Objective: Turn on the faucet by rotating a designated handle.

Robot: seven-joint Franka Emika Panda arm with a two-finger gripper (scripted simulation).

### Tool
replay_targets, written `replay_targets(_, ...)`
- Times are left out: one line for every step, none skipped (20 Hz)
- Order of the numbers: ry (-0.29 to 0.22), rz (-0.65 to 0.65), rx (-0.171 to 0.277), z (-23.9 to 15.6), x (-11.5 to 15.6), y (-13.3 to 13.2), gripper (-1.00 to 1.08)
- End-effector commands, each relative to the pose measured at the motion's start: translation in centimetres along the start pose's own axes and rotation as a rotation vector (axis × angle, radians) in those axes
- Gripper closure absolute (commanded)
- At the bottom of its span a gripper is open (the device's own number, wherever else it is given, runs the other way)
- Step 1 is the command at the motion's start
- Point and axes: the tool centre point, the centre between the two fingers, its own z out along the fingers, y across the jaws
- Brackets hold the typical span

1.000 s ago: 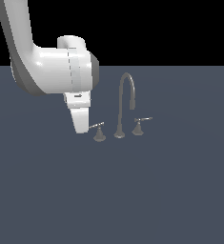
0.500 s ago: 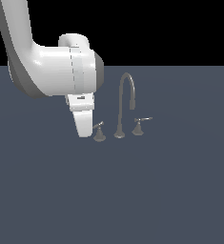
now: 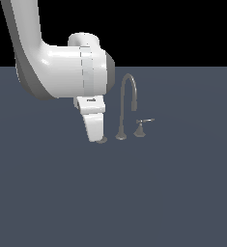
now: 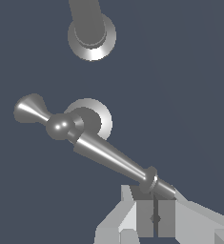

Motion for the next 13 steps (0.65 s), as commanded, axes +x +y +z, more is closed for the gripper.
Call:
replay_targets(0.000, 0.003, -0.001, 0.1, 0.1, 0.1, 1.08)
replay_targets(0.001, 0.008, -0.002, 0.1, 0.9, 0.0, 1.08)
replay_targets(0.003, 0.013, -0.002, 0.1, 1.6, 0.0, 1.08)
replay_targets(0.004, 0.018, -0.003, 0.1, 2.3, -0.1, 1.08)
replay_targets(0.005, 0.024, -0.004, 0.1, 3.1, -0.1, 1.08)
replay_targets(0.006, 0.029, -0.004, 0.1, 3.8, -0.1, 1.08)
replay_targets(0.007, 0.034, -0.005, 0.1, 4.5, -0.2, 1.08)
replay_targets(0.008, 0.039, -0.005, 0.2, 5.2, -0.2, 1.08)
replay_targets(0.010, 0.044, -0.006, 0.2, 5.9, -0.2, 1.08)
replay_targets(0.011, 0.049, -0.006, 0.2, 6.6, -0.2, 1.08)
replay_targets(0.012, 0.054, -0.007, 0.2, 7.3, -0.3, 1.08)
replay_targets(0.013, 0.059, -0.007, 0.2, 8.0, -0.3, 1.08)
replay_targets(0.013, 0.059, -0.007, 0.2, 8.0, -0.3, 1.08)
